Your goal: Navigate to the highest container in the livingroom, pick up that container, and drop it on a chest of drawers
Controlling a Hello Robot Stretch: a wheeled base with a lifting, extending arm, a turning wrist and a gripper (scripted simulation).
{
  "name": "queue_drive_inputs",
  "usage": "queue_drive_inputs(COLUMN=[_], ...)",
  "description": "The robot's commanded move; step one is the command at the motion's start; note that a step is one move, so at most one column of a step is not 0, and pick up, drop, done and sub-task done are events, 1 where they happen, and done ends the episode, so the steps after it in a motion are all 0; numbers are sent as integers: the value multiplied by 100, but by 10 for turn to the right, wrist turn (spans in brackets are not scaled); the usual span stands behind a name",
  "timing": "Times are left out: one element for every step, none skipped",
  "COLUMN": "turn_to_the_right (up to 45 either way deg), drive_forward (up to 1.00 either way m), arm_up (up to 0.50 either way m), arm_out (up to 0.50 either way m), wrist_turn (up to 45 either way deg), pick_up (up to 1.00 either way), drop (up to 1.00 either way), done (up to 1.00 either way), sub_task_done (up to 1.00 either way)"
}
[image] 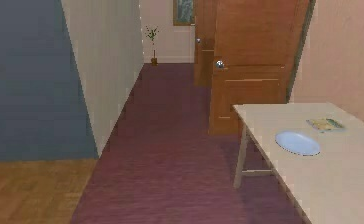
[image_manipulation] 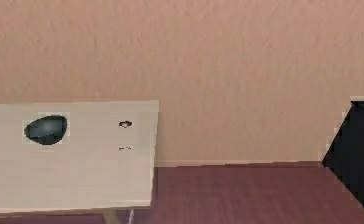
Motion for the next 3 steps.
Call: queue_drive_inputs(turn_to_the_right=[-270,0,390], drive_forward=[0,5,0], arm_up=[0,0,0], arm_out=[0,0,0], wrist_turn=[0,0,0], pick_up=[0,0,0], drop=[0,0,0], done=[0,0,0], sub_task_done=[0,0,0])
